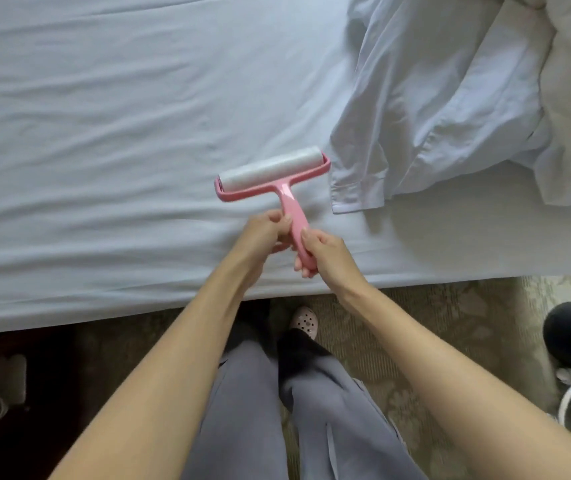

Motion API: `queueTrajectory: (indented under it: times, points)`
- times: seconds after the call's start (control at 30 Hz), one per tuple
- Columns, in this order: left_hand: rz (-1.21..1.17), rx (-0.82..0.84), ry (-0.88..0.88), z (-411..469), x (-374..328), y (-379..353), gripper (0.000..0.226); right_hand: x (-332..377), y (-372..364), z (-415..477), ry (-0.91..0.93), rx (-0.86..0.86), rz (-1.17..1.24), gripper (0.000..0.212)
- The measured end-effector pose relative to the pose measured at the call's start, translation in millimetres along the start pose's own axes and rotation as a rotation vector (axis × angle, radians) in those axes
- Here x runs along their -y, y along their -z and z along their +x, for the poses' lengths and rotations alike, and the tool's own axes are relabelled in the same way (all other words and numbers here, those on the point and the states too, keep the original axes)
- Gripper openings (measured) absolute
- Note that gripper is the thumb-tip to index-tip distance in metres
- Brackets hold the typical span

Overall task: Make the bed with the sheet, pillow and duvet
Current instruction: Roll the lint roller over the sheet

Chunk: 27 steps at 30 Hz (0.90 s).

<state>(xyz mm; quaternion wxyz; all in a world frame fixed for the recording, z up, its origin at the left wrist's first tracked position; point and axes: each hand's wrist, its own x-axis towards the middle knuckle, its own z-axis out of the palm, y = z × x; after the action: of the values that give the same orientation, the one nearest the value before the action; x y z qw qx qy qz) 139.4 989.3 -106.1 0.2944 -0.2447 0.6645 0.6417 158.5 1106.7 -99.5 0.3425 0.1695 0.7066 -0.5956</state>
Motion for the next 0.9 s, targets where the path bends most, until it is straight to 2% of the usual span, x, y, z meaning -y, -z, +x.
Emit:
queueTrajectory:
  times: [0.13,0.27,0.43,0.77,0.9]
  points:
    - [0.010,-0.028,0.001,25.7,-26.1,20.9,0.027,24.6,-10.7,31.6,0.033,-0.006,-0.011,0.024]
    - [0.081,-0.011,0.095,40.8,-26.1,31.8,0.032,23.6,-28.5,39.1,-0.034,-0.069,-0.033,0.028]
    - [0.050,-0.015,0.156,68.4,-36.0,45.6,0.030,35.4,-44.8,64.8,-0.117,-0.148,-0.010,0.027]
    - [0.205,-0.022,0.098,167.7,-128.0,80.5,0.021,123.2,-37.3,173.7,-0.194,-0.283,0.000,0.031]
    - [0.264,-0.022,0.066,209.1,-168.1,93.2,0.030,164.6,-30.4,216.0,-0.201,-0.321,-0.009,0.028]
